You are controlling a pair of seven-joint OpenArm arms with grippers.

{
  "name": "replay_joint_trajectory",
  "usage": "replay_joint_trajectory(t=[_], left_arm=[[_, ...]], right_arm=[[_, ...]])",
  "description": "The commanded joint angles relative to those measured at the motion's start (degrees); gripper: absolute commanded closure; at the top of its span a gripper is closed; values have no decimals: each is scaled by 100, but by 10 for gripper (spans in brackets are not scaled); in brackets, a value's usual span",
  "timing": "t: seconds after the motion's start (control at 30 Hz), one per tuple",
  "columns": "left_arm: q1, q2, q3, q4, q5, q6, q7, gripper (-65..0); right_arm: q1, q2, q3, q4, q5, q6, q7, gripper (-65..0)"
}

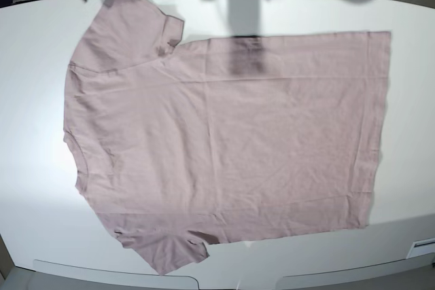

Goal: Fold the T-shirt properly
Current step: 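Move both grippers toward the shirt's shoulder corners, then lower both grippers and pinch the shoulder edges of the mauve T-shirt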

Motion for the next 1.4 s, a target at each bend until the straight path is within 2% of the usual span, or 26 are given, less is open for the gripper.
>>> replay_joint_trajectory(t=[0.0,0.1,0.17,0.27,0.4,0.57,0.63,0.77,0.83,0.97,1.17,1.3,1.37], left_arm=[[13,-4,-22,81,90,-7,-111,-95],[-350,-9,-20,105,737,-87,-109,-95],[-610,-9,-17,168,1091,-435,-109,-95],[-973,-9,-17,308,1329,-887,-109,-94],[-1327,-131,-17,511,2061,-953,-90,-94],[-1499,-610,-15,599,3191,-955,-96,-100],[-1495,-870,-15,599,3508,-955,-94,-136],[-1495,-1211,-4,599,3591,-955,-101,-290],[-1495,-1272,0,599,3593,-955,-111,-338],[-1497,-1333,0,568,4070,-955,-302,-345],[-1499,-2065,345,227,5200,-940,-1049,-320],[-1502,-2367,673,61,5713,-555,-1145,-320],[-1578,-2457,800,-83,5755,-317,-1147,-320]], right_arm=[[-92,28,225,107,52,-395,-98,-241],[-92,31,957,107,481,-395,-103,-241],[-90,52,1346,107,669,-395,-68,-241],[-24,341,1637,107,686,-395,48,-241],[114,603,1814,101,691,-395,-210,-241],[131,831,1847,94,492,-367,-114,-242],[219,988,1843,94,369,-334,-142,-241],[533,1211,1843,94,260,-245,-448,-241],[640,1255,1843,94,264,83,-595,-241],[667,1283,1843,94,304,1093,-577,-241],[664,1279,1843,94,328,2039,-597,-241],[664,1276,1843,94,697,2739,-660,-241],[664,1266,1843,96,852,2855,-654,-242]])
